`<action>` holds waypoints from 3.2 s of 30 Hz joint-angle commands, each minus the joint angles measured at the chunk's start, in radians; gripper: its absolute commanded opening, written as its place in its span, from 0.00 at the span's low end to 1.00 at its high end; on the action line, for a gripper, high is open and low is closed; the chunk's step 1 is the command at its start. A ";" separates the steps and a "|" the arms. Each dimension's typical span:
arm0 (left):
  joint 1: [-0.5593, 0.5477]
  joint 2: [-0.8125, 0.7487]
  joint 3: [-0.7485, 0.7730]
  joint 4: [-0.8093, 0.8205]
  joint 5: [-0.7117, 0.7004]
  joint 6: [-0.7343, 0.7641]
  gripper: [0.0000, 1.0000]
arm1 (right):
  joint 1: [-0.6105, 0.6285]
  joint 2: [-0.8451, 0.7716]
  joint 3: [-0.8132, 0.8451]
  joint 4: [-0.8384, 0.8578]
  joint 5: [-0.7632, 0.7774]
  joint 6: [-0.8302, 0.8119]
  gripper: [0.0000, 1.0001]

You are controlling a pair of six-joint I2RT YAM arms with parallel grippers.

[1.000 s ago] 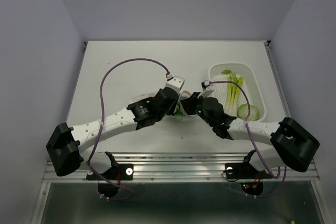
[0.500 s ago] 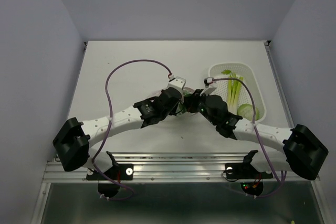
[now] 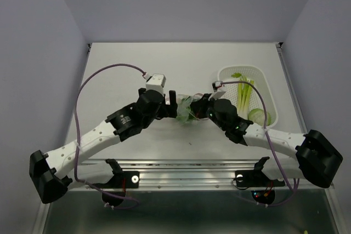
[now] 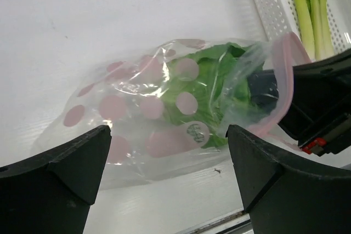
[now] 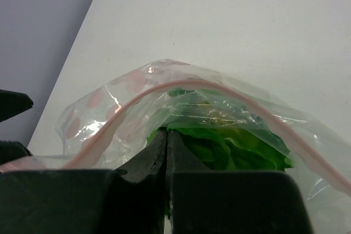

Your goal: Open the zip-top bag and remove the fake food

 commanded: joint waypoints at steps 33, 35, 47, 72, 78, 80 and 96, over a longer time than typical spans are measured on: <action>0.676 0.439 -0.135 0.321 0.831 -0.136 0.90 | 0.002 -0.017 -0.024 0.056 -0.066 -0.034 0.01; 0.674 0.448 -0.142 0.338 0.857 -0.140 0.83 | 0.002 -0.011 -0.024 0.056 -0.066 -0.033 0.01; 0.674 0.500 -0.160 0.420 0.894 -0.151 0.00 | 0.002 -0.007 -0.035 0.059 -0.061 -0.028 0.01; 0.714 0.424 -0.128 0.208 0.295 -0.261 0.00 | 0.002 -0.376 -0.093 0.075 -0.028 -0.142 0.01; 0.732 0.419 -0.136 0.202 0.269 -0.235 0.00 | 0.002 -0.438 -0.098 0.073 0.116 -0.189 0.01; 0.734 0.416 -0.137 0.203 0.269 -0.223 0.00 | 0.002 -0.439 -0.088 0.075 0.159 -0.203 0.01; 0.735 0.462 -0.134 0.222 0.266 -0.131 0.00 | -0.031 -0.290 0.128 0.142 0.457 -0.418 0.01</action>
